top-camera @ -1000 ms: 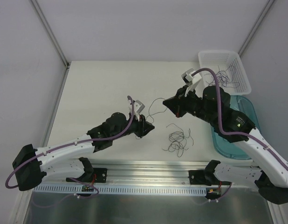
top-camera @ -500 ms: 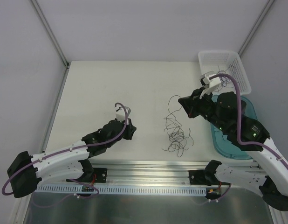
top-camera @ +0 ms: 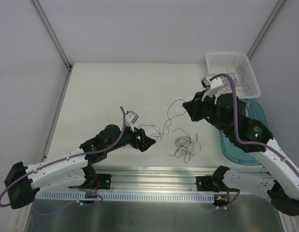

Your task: Untangle the cables

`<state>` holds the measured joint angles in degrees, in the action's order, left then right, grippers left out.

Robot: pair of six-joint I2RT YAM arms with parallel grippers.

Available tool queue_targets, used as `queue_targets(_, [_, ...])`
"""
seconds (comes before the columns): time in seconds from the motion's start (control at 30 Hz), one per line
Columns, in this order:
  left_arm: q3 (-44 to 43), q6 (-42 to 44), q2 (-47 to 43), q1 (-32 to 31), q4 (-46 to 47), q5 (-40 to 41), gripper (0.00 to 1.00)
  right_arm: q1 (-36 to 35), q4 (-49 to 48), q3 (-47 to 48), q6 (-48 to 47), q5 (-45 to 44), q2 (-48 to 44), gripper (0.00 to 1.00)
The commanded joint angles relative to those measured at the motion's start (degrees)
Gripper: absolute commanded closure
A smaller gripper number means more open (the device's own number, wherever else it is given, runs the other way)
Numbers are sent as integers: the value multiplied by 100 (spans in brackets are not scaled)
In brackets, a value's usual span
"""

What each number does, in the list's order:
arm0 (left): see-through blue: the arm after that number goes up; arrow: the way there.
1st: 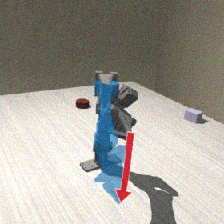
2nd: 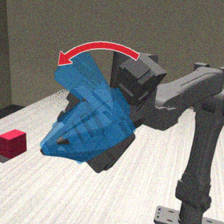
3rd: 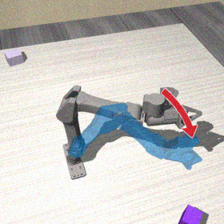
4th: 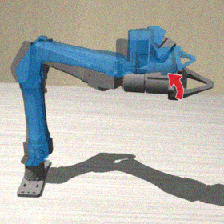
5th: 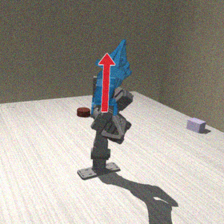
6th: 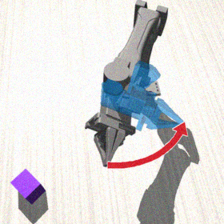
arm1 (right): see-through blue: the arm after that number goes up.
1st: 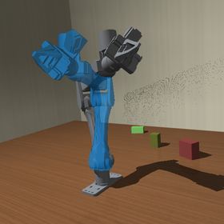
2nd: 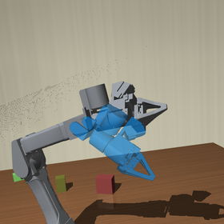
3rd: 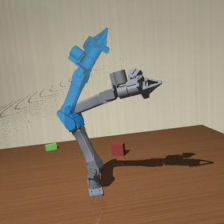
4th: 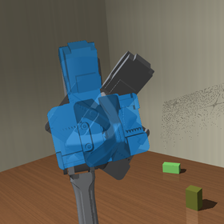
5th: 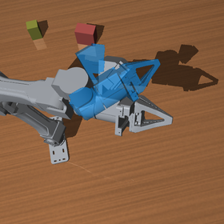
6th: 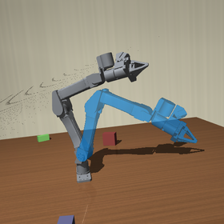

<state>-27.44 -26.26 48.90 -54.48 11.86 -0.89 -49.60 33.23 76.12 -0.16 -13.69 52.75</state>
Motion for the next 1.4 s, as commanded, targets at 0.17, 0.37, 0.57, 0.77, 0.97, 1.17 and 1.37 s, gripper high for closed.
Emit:
queue_targets(0.17, [-181,226,-32,-247,958,-686,13,3,-326,-36,473,-160,121,99])
queue_targets(0.37, [-569,411,811,-344,1309,-202,20,3,-476,-123,640,-72,156,99])
queue_targets(0.57, [-894,517,1542,-511,1741,-149,25,12,-519,-150,693,-63,148,99])
queue_targets(0.77, [-982,534,1912,-599,1961,53,39,3,-599,-255,755,-54,113,99])
queue_targets(0.97, [-833,569,1545,-599,1269,658,96,12,-257,-273,465,-528,-19,99])
queue_targets(1.17, [-1842,841,797,-546,-1609,1696,100,108,174,-808,96,-1934,-309,99])
queue_targets(1.37, [-3012,1220,620,-502,-3320,2592,100,434,192,-1265,78,-2068,-336,99])
